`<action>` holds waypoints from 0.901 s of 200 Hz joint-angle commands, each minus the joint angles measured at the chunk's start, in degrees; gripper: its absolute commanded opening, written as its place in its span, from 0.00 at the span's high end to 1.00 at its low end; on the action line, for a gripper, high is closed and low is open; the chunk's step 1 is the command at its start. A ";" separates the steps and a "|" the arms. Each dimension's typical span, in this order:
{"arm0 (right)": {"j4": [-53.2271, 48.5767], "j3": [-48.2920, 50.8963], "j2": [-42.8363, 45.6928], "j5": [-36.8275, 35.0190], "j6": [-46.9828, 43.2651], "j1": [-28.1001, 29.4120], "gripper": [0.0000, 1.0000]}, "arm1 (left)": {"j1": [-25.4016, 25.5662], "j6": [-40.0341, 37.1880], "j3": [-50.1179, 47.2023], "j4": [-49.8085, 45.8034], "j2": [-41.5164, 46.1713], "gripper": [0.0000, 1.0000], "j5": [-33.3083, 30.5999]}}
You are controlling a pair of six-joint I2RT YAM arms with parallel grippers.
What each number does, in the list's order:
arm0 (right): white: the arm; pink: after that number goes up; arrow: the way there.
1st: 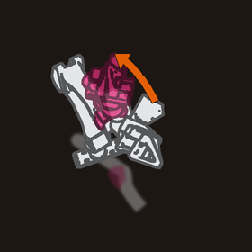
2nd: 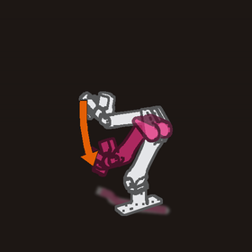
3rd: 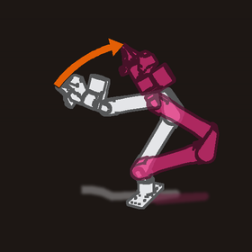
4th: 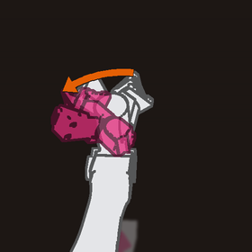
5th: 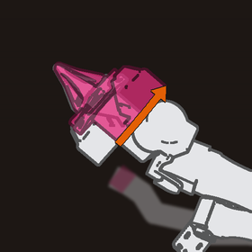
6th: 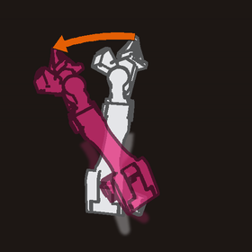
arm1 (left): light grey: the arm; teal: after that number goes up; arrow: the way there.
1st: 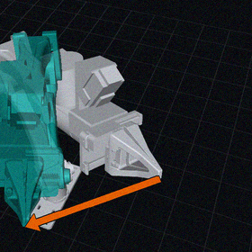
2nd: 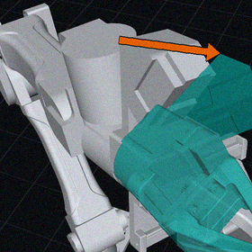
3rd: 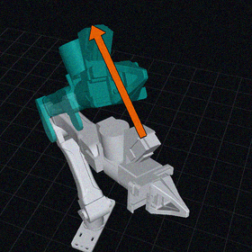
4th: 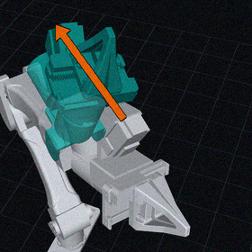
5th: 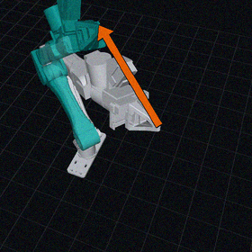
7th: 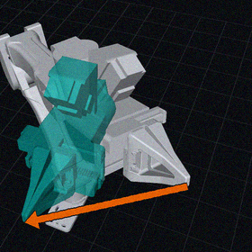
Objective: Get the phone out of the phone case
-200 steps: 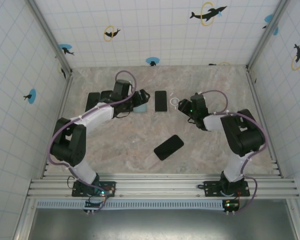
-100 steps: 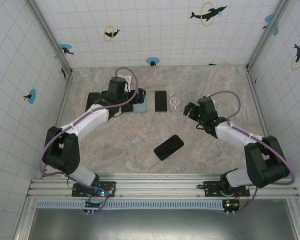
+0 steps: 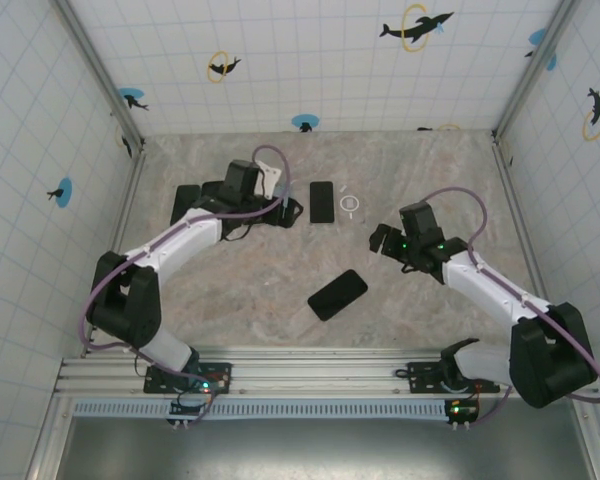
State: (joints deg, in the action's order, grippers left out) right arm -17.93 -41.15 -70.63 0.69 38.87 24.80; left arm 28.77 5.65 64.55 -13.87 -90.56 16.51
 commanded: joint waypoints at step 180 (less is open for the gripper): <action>-14.96 4.43 17.94 14.06 -14.22 -13.63 0.01 | 29.74 5.02 10.01 -18.48 -16.81 0.02 -11.13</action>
State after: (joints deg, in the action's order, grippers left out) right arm -31.11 -37.76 -54.02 12.93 26.09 12.38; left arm 57.19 9.32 71.79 -28.86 -104.62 8.73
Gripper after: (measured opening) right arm 0.991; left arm 0.978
